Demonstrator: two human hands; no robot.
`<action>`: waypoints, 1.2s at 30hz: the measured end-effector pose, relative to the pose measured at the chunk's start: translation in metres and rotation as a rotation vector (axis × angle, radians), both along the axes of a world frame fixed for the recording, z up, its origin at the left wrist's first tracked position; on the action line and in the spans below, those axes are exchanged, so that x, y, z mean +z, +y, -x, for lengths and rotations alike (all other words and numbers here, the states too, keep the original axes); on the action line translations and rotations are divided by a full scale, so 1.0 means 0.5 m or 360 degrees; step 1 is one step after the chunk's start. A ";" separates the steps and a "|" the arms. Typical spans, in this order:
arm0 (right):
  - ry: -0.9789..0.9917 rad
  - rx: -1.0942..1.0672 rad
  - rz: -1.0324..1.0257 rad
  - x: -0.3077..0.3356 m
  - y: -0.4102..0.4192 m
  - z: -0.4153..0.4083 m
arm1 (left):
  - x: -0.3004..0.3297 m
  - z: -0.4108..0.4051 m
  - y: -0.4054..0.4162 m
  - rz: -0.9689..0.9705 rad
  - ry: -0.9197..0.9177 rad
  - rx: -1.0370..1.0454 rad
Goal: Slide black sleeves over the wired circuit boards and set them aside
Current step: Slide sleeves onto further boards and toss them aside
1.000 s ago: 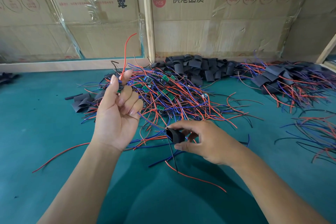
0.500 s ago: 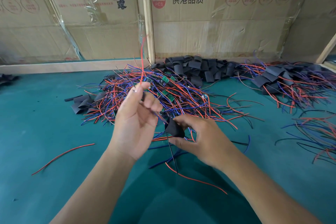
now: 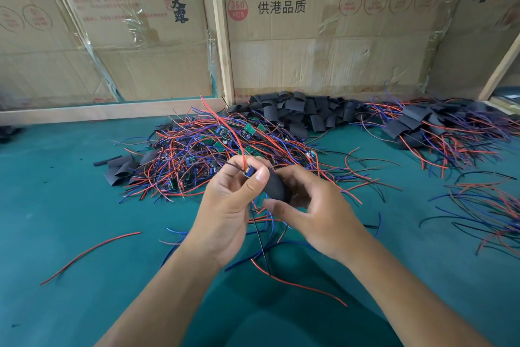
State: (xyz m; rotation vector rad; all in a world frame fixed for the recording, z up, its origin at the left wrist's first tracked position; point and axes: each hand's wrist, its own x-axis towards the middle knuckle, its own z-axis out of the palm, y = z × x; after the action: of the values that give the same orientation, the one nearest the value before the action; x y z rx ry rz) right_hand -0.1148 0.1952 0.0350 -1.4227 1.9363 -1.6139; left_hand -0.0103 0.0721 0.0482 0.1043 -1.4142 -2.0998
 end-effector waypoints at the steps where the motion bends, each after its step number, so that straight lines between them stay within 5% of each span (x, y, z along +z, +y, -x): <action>1: -0.0004 0.0003 -0.0006 0.002 0.001 0.001 | -0.001 0.000 -0.001 0.0039 -0.0009 0.0033; 15: 0.0259 -0.0026 -0.0065 0.008 0.017 0.045 | -0.006 -0.002 -0.027 0.0472 -0.0034 0.0286; 36: 0.0390 -0.0056 -0.0092 0.009 0.025 0.053 | -0.010 -0.008 -0.056 0.0545 -0.0096 0.0247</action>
State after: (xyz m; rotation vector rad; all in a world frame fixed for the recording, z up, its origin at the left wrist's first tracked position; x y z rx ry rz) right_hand -0.1411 0.2077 0.0397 -1.6376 2.1319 -1.4423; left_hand -0.0061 0.0439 0.0433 0.1358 -1.7223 -1.7174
